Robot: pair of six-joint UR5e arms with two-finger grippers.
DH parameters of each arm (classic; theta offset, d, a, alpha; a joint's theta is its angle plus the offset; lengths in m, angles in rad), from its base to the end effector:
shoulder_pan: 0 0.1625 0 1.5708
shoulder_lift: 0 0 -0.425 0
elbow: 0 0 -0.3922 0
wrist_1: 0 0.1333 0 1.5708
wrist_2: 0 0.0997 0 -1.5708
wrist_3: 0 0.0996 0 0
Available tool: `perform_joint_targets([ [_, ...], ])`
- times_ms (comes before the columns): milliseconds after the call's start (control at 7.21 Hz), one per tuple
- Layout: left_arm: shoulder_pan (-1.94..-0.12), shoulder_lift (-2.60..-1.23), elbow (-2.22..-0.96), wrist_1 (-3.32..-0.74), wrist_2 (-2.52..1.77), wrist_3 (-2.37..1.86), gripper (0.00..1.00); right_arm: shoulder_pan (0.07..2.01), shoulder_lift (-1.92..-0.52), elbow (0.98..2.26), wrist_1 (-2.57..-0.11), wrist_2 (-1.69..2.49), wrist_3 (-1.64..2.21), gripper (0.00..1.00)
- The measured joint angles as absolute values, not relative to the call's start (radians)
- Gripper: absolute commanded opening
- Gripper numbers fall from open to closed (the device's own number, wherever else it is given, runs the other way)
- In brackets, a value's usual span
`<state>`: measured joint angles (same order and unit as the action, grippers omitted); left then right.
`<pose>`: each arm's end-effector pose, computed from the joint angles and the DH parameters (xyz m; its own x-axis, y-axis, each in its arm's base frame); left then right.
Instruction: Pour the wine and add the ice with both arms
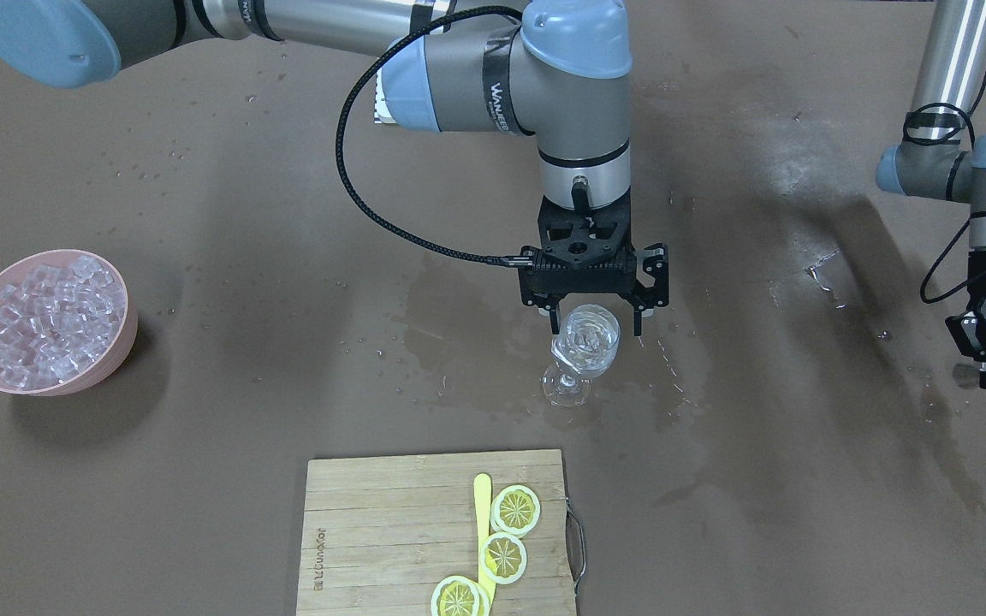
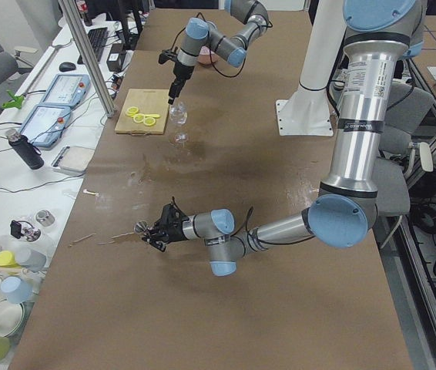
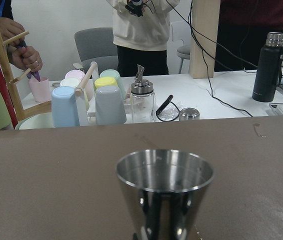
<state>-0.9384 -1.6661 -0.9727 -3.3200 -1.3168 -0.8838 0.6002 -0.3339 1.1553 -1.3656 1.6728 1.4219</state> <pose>0.1721 -0.5027 0.7108 0.7301 0.0422 -0.6820 0.5930 0.4569 0.6631 -0.5948 -0.5563 -0.0193 0.4952 0.1601 0.8539 -0.4212 0.9039 0.0748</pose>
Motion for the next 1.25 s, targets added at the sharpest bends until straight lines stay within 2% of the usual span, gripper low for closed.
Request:
perform_joint_targets([
  [277, -0.928, -1.666, -0.963, -3.32, -1.317, -0.902, 0.19, 0.652, -0.394, 1.207, -1.366, 1.738, 1.364, 1.0],
  [832, -0.918, -1.675, -0.968, -3.329, -1.275, -0.91, 0.2, 0.854, -0.72, 1.447, -1.359, 1.916, 1.154, 1.0],
  [1248, -0.917, -1.693, -0.955, -3.35, -1.236, -0.911, 0.2, 1.009, -0.935, 1.49, -1.256, 2.015, 0.948, 1.0],
])
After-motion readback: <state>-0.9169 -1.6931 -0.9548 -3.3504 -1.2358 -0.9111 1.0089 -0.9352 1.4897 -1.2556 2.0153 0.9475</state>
